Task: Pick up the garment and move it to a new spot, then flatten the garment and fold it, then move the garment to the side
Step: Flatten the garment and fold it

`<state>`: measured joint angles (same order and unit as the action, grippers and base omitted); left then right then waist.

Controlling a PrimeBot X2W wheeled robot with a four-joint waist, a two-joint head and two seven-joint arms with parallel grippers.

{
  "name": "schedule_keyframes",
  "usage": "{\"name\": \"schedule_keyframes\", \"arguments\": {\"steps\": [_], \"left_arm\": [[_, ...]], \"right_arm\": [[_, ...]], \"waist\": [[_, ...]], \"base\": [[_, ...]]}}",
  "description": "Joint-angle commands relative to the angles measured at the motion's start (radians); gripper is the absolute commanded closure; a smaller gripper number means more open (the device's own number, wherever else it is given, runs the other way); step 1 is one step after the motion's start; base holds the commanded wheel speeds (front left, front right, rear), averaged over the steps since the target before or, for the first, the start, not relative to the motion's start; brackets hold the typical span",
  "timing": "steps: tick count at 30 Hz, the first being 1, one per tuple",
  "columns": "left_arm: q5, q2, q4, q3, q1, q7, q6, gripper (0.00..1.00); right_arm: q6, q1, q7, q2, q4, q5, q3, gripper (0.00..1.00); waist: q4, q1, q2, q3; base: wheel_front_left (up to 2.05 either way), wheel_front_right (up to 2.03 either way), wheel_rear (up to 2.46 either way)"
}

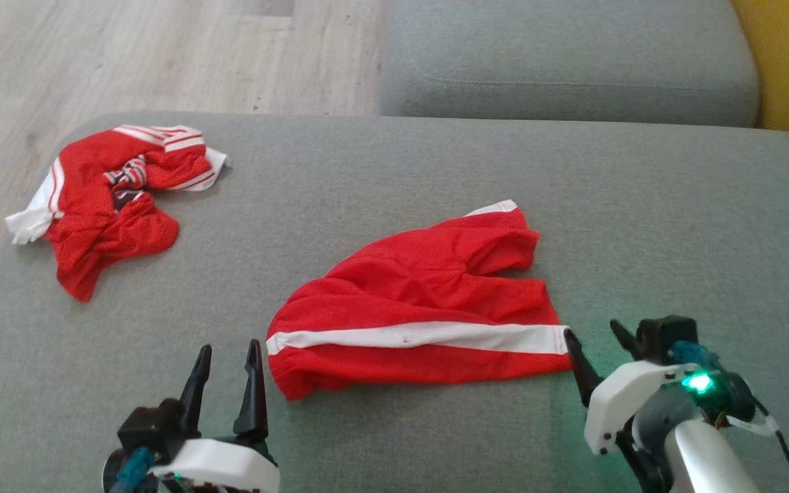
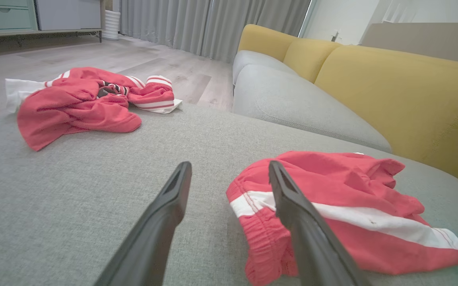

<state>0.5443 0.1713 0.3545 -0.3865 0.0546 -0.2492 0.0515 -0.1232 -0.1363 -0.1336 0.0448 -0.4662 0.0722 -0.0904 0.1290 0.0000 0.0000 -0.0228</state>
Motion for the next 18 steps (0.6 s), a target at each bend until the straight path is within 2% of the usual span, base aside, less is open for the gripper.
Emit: {"name": "schedule_keyframes", "arguments": {"steps": [1,5,18], "left_arm": [[-0.013,0.0,-0.02,0.041,0.047,-0.013,-0.005,0.0],[-0.017,-0.004,-0.015,0.048,0.043,-0.013,-0.01,0.0],[-0.031,-0.008,-0.011,0.063,0.034,-0.013,-0.018,0.0]], "right_arm": [[-0.008,-0.05,-0.023,0.005,0.013,-0.006,-0.028,0.0],[-0.008,-0.059,-0.06,0.005,-0.021,-0.005,-0.035,0.0],[-0.008,-0.123,-0.059,0.005,-0.123,0.023,-0.066,0.0]], "waist": [[0.014,0.0,0.0,0.008],[0.035,0.0,0.0,0.017],[0.06,0.0,0.0,0.035]], "base": [[0.0,0.0,0.0],[0.0,0.0,0.0],[0.0,0.0,0.0]]}}
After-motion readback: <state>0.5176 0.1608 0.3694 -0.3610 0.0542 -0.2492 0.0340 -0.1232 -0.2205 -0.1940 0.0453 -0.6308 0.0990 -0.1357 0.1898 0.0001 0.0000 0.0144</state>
